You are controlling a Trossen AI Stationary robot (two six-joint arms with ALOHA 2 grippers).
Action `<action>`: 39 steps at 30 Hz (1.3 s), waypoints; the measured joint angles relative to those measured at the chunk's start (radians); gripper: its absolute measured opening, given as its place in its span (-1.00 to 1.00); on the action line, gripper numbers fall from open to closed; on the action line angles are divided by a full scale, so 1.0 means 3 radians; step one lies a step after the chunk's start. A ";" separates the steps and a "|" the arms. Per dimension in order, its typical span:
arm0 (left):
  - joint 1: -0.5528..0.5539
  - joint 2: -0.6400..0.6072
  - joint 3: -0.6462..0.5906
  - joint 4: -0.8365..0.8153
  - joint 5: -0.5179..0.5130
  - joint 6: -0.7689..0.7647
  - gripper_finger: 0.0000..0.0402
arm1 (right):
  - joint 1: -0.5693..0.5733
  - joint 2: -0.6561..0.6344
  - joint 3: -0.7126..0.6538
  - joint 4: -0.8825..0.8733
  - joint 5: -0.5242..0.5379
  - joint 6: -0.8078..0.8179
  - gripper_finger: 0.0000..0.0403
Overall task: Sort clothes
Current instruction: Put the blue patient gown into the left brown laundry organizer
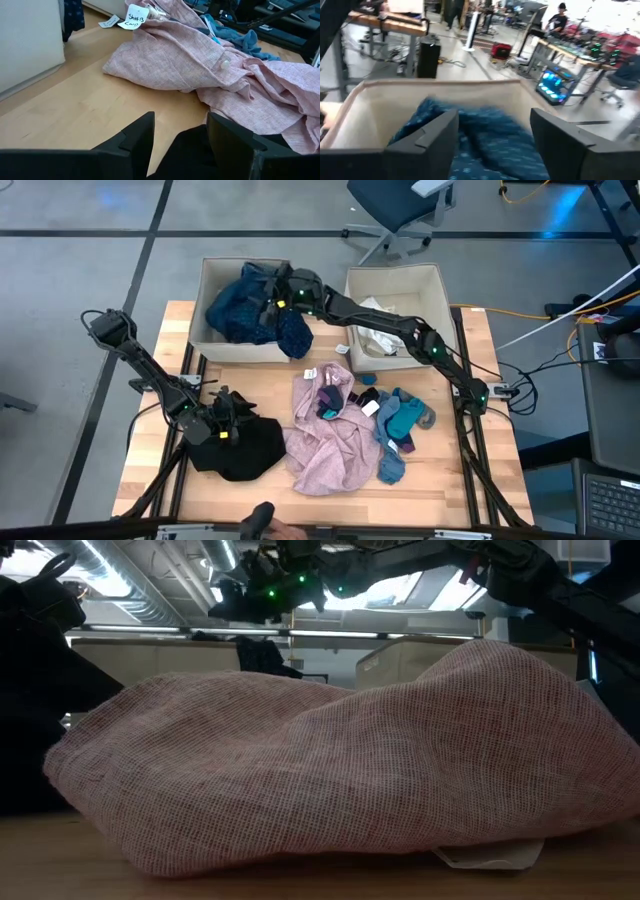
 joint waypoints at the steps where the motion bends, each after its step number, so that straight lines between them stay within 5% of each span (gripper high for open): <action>1: 0.0000 0.0000 0.0000 0.0001 0.0003 0.0001 -0.14 | 0.0012 -0.0022 0.0005 -0.0002 0.0077 -0.0003 0.26; 10: 0.0000 -0.0004 0.0000 0.0000 0.0005 0.0001 -0.14 | 0.0157 -0.0309 0.0004 -0.0322 0.0816 -0.0223 0.28; 22: -0.0003 -0.0004 0.0000 0.0000 0.0047 -0.0011 -0.14 | 0.0313 -0.1026 0.0003 -0.1897 0.0797 -0.0226 0.28; 29: -0.0003 -0.0004 0.0000 -0.0001 0.0050 -0.0001 -0.14 | 0.0331 -0.1091 0.0000 -0.2767 0.0681 0.0004 0.28; 39: -0.0003 -0.0004 0.0000 -0.0001 0.0053 0.0000 -0.14 | 0.0379 -0.1159 -0.0462 -0.2892 0.0630 0.0147 0.28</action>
